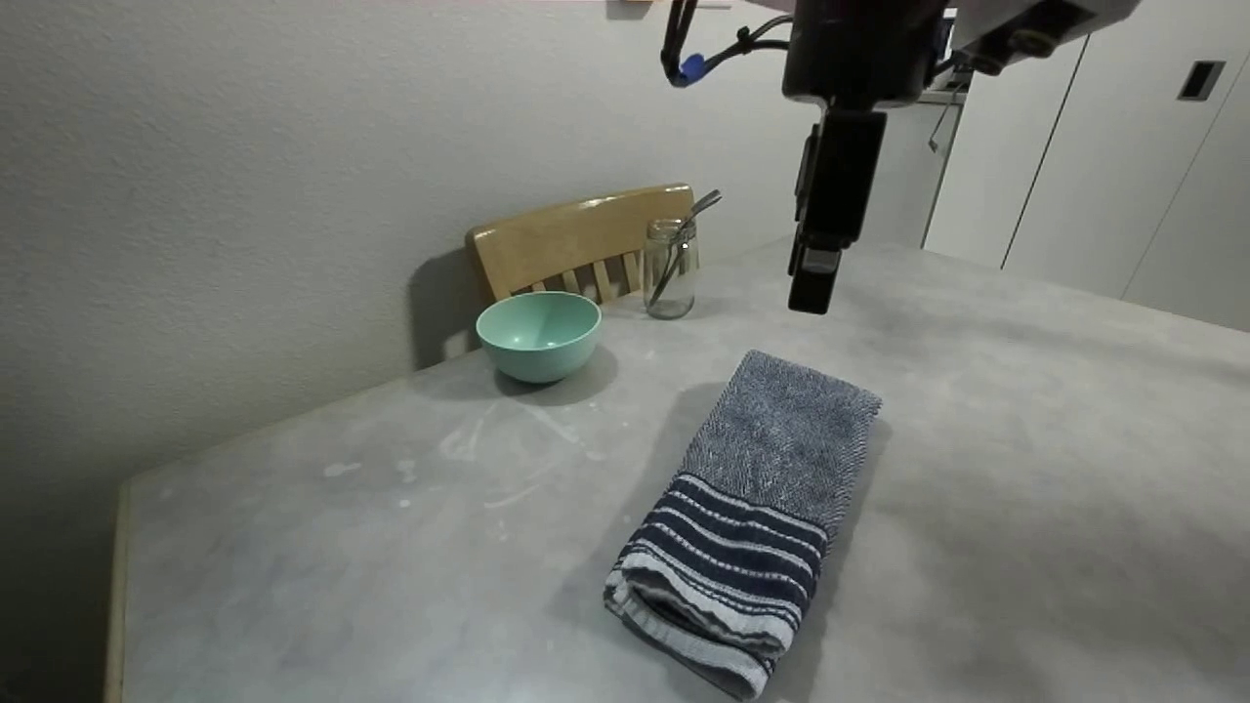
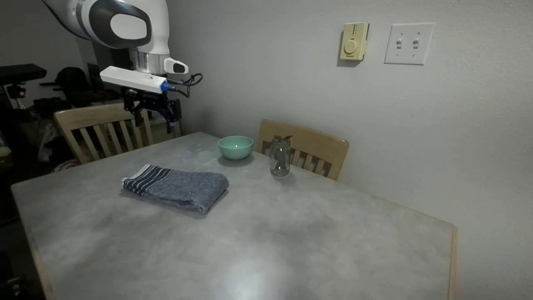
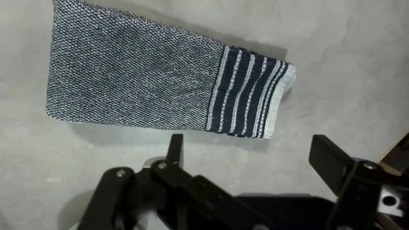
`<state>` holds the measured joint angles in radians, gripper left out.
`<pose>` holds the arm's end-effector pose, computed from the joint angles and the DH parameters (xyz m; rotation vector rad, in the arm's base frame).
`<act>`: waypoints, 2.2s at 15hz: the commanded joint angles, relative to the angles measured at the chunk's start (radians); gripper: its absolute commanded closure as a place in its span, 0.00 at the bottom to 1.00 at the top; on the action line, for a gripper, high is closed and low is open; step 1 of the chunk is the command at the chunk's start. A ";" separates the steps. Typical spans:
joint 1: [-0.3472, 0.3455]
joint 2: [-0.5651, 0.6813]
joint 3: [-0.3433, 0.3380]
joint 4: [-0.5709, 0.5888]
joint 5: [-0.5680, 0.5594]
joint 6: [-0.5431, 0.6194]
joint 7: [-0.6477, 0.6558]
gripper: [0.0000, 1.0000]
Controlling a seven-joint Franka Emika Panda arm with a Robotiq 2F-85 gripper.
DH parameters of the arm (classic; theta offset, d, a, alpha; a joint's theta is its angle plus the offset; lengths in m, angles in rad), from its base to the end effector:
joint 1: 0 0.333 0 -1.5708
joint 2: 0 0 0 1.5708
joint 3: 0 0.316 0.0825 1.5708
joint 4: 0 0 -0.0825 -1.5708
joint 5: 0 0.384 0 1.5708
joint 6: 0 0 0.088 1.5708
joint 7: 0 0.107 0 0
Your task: Partially unfold the towel on the table
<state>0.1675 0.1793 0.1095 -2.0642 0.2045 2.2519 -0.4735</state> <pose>0.5553 0.1624 0.3494 -2.8228 -0.9047 -0.0384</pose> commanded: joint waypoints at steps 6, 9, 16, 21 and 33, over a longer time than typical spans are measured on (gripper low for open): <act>-0.027 0.001 0.028 0.006 -0.007 -0.001 0.003 0.00; -0.027 0.015 0.033 0.016 -0.007 -0.001 -0.021 0.00; -0.003 0.252 0.126 0.228 -0.006 -0.023 -0.042 0.00; -0.013 0.271 0.154 0.231 -0.008 -0.016 -0.045 0.00; 0.191 0.281 0.052 0.246 -0.269 -0.007 0.612 0.00</act>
<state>0.3730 0.4576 0.1444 -1.8226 -0.0552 2.2495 0.1323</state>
